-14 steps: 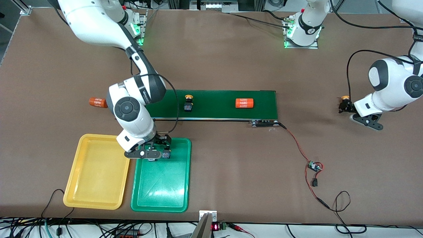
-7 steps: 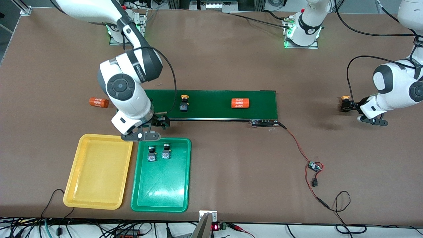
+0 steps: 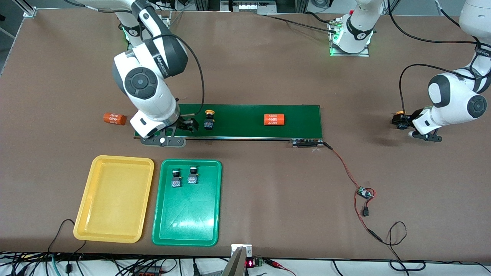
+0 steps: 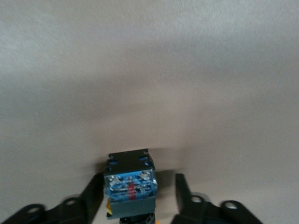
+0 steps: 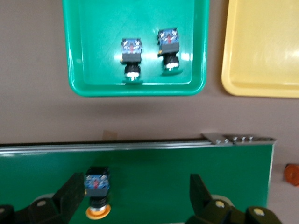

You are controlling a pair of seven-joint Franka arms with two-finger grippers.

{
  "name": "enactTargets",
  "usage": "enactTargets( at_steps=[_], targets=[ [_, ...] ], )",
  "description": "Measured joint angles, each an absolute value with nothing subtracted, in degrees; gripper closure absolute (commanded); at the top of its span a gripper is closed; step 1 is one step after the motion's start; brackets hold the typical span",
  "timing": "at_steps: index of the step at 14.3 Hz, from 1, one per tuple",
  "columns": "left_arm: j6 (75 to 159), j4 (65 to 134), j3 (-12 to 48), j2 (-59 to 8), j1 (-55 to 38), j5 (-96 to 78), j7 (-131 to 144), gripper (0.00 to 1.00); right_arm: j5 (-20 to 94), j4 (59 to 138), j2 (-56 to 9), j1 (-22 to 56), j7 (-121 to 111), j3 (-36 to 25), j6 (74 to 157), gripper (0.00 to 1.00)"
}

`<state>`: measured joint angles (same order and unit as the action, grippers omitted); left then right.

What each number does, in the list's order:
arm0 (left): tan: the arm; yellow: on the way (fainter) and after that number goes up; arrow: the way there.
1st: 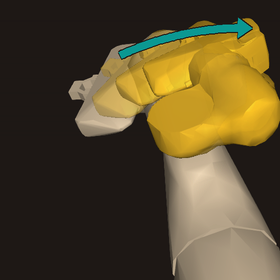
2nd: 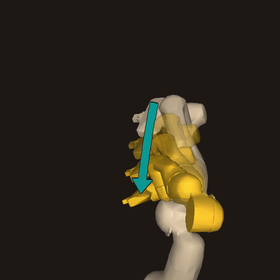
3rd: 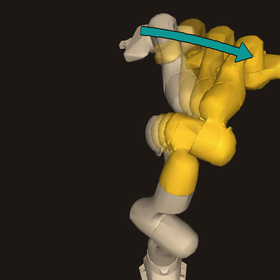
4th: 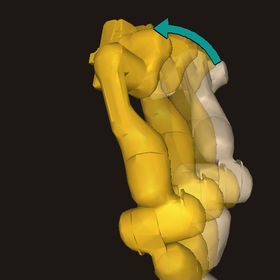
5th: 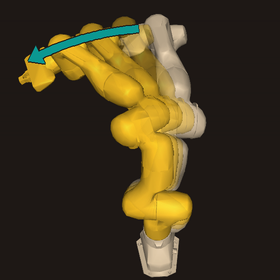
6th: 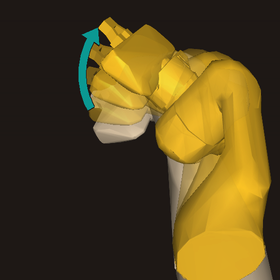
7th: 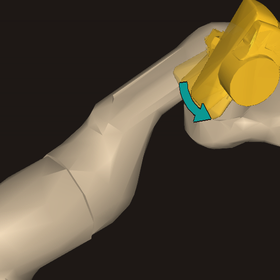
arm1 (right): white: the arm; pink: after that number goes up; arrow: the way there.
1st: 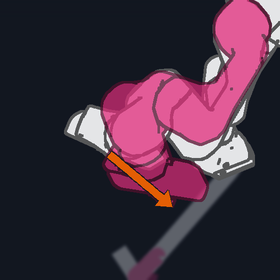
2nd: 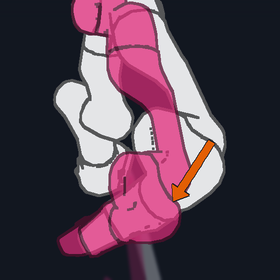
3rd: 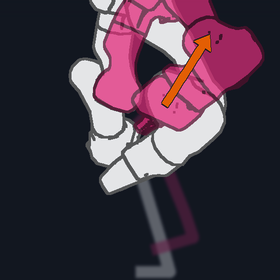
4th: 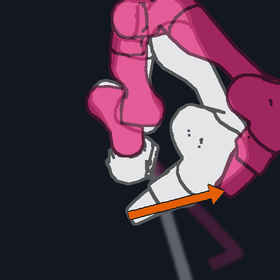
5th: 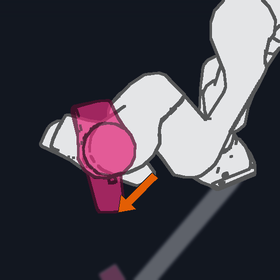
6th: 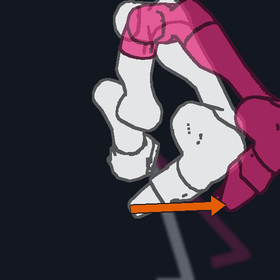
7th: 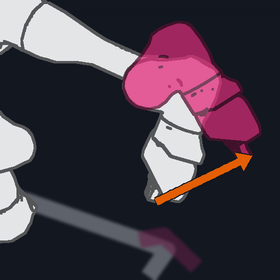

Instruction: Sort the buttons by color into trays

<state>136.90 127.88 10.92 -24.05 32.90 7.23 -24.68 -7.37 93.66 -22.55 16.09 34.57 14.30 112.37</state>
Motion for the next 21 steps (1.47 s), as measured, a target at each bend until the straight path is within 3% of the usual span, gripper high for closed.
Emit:
enactTargets(
  at_steps=[1,2,6,13,21],
  targets=[
    [136.79,127.9,10.91,-23.8,32.91,7.23,-24.68,0.92,-7.27,94.59,-22.4,16.09,35.8,14.89,113.28,0.0],
    [136.41,127.94,10.98,-23.57,32.87,7.23,-24.68,1.0,-7.27,95.88,-22.24,16.09,36.97,15.35,114.89,0.0],
    [135.58,127.91,12.03,-22.09,31.83,7.23,-24.68,1.0,-7.26,101.68,-21.6,16.08,40.4,16.11,121.68,0.0],
    [130.57,127.7,17.52,-13.07,19.52,7.19,-17.22,1.0,-7.23,104.26,-21.38,15.42,42.71,16.11,123.41,0.0],
    [130.55,126.69,22.26,-11.9,7.28,5.06,-1.21,1.0,-7.21,111.76,-22.57,15.27,42.97,16.23,132.82,0.0]
  ],
)
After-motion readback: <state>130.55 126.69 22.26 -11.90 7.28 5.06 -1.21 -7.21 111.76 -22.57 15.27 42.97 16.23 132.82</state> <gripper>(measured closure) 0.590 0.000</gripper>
